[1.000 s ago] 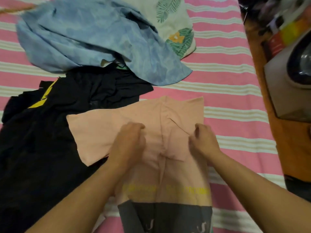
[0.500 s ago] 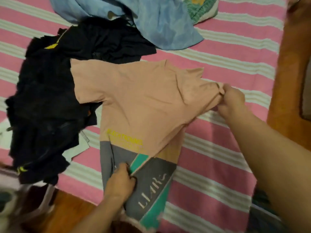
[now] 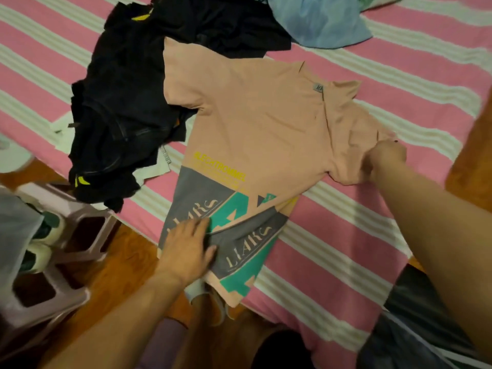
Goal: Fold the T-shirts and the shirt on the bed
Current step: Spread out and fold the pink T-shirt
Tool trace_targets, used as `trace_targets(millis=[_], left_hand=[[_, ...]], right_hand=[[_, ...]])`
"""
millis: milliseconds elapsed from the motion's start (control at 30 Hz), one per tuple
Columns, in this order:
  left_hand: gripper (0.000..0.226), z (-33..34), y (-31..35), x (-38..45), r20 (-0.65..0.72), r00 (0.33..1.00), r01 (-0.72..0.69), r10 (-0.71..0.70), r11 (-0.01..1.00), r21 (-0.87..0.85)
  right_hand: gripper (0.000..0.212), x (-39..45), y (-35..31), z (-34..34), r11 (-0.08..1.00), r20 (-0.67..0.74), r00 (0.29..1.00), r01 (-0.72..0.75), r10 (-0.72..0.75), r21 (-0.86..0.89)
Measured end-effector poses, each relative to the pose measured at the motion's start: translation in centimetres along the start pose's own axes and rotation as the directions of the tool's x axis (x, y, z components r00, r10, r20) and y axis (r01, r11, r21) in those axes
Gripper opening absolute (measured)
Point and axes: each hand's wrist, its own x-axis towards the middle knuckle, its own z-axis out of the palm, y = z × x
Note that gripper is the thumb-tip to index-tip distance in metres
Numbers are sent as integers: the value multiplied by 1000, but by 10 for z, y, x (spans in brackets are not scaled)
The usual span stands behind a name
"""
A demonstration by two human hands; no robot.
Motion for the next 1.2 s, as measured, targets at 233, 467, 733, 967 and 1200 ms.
trace_targets(millis=[233,467,733,967,1200], left_hand=[[6,-10,53,0,54,998,-14,23,986,-164],[46,-16,160,-101,149,941,-222,304,886,-408],[23,75,246,-84,437,837,-205,329,929,-307],[3,72,245,-89,441,830,-144,340,896,-420],[11,59,245,-90,425,823,-184,376,885,-427]], right_hand=[[14,0,-23,-37,993,180,983,-13,33,-114],[16,-8,-68,-80,982,-6,982,189,-189,-29],[20,82,-76,-135,987,-195,970,130,-146,-93],[56,64,-46,-128,923,-22,987,143,-161,-356],[59,64,-11,-158,967,-92,995,6,-31,-253]])
